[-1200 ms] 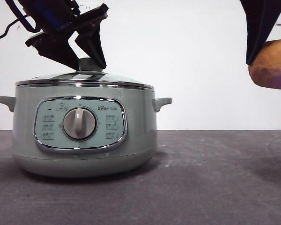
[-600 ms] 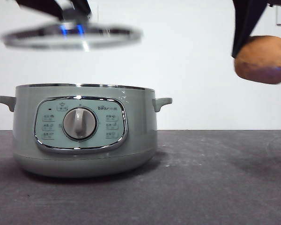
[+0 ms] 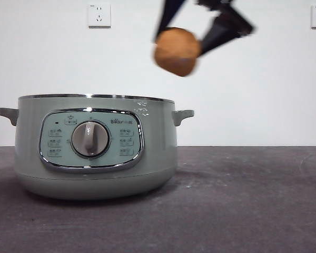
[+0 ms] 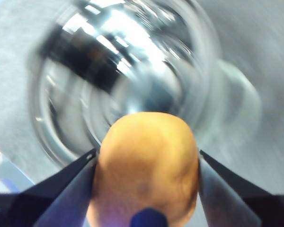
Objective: Pick up the potato,open the lid,put the potato in the pot,close the lid
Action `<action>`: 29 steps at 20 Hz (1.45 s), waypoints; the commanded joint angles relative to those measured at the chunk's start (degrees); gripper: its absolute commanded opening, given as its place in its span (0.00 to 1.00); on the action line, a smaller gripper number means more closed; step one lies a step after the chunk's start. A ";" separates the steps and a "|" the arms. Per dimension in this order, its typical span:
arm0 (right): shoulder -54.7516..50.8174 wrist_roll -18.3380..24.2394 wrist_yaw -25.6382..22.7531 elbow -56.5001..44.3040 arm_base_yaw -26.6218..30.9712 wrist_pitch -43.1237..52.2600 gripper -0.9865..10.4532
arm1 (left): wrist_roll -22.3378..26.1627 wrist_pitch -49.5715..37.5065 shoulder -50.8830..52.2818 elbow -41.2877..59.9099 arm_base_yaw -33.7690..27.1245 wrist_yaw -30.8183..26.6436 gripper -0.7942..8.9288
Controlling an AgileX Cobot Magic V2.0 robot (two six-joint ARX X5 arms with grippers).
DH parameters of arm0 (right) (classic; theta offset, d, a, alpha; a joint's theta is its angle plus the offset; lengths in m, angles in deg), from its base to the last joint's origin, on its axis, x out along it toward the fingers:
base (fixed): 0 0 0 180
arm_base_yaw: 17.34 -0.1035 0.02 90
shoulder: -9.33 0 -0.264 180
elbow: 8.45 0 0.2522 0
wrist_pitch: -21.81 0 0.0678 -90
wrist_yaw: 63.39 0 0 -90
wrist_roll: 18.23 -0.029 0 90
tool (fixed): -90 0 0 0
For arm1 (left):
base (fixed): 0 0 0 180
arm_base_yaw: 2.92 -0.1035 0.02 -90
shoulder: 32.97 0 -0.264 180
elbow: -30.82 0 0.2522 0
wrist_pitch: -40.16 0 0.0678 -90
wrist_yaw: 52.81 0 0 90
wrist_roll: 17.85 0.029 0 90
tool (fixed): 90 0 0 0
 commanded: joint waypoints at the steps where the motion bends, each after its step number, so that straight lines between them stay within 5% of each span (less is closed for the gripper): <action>1: 7.28 4.44 -0.42 8.92 -2.21 -0.15 0.08 | -0.81 -1.55 1.75 -0.74 -0.11 0.11 0.07; 5: 19.91 8.26 -7.63 22.86 -5.46 -1.70 0.08 | -0.79 1.18 1.90 -0.74 -0.11 -1.14 0.07; 8: 27.30 9.60 -7.89 27.85 -6.29 -1.57 0.08 | -0.79 1.66 1.88 -0.74 -0.11 -1.18 0.07; 22: 38.77 12.24 -7.72 28.22 -6.95 -2.82 0.10 | -0.74 3.74 -2.47 -0.74 -0.11 -1.55 0.07; 25: 38.77 12.55 -7.41 28.22 -7.32 -2.69 0.40 | -0.74 4.44 -4.48 -0.74 -0.11 -1.53 0.07; 27: 38.77 12.55 -7.45 28.22 -7.30 -2.89 0.50 | -0.74 4.57 -4.72 -0.74 -0.11 -1.53 0.07; 29: 38.75 12.50 -7.43 28.22 -7.32 -2.86 0.51 | -0.74 4.59 -4.72 -0.74 -0.11 -1.60 0.07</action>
